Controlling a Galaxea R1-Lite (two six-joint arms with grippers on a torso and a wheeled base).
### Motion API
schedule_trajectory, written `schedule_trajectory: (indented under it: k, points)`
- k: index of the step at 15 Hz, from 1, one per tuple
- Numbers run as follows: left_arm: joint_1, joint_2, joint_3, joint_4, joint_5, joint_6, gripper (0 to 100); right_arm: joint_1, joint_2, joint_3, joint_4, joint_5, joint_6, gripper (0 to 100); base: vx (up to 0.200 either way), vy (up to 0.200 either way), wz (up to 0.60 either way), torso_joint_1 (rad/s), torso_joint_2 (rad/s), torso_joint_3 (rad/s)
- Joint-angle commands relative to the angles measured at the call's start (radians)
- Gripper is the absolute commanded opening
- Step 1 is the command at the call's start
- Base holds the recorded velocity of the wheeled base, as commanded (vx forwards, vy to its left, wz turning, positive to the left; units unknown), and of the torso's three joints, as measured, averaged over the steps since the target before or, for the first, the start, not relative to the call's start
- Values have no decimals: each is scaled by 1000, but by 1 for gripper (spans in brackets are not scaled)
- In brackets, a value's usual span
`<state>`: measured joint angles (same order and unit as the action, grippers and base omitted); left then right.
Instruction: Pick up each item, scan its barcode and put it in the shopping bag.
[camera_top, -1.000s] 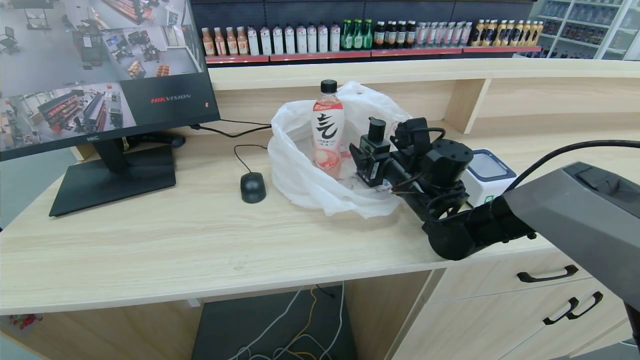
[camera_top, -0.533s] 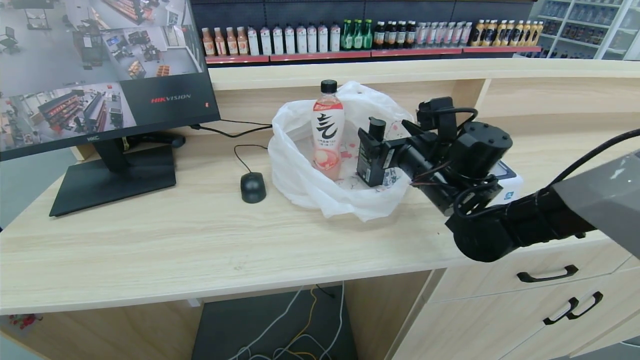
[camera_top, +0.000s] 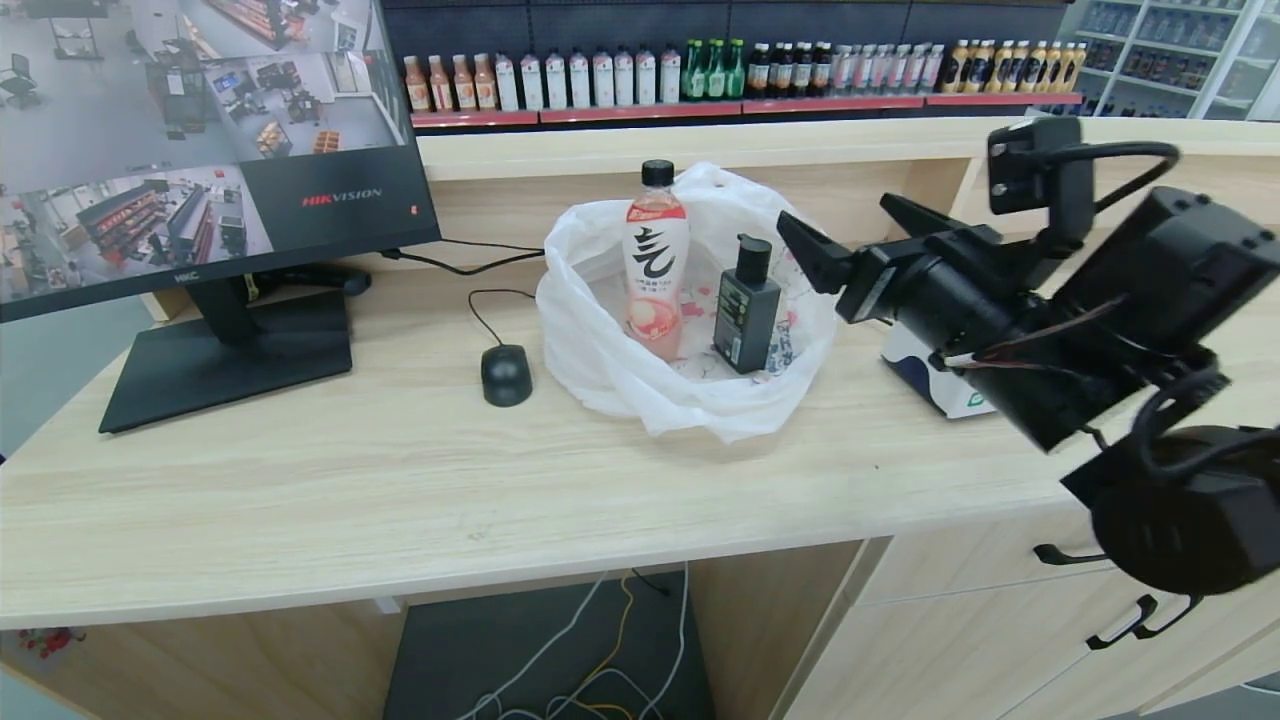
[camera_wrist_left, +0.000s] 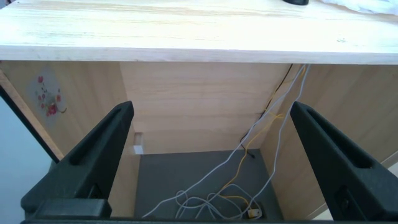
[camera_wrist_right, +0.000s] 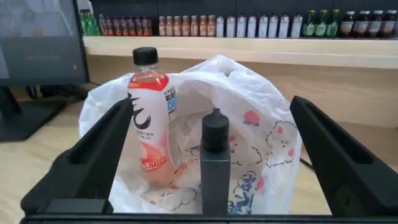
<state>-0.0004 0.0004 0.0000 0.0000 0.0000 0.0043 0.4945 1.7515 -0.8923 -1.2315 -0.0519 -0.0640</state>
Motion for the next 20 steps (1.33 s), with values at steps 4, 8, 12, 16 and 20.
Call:
schedule_trajectory:
  k: [4,8,12,16,20]
  points:
    - [0,0,0,0,0,0,100,26,-443,372,4,12,-3,100,0,0,0,0,0,0]
    - [-1,0,0,0,0,0,100,27,-718,659,7,15,3,100,0,0,0,0,0,0]
    - [0,0,0,0,0,0,100,30,-880,892,44,15,38,100,0,0,0,0,0,0]
    - [0,0,0,0,0,0,100,32,-1258,886,675,35,44,100,0,0,0,0,0,0]
    - [0,0,0,0,0,0,100,45,-1488,891,1026,41,38,100,0,0,0,0,0,0]
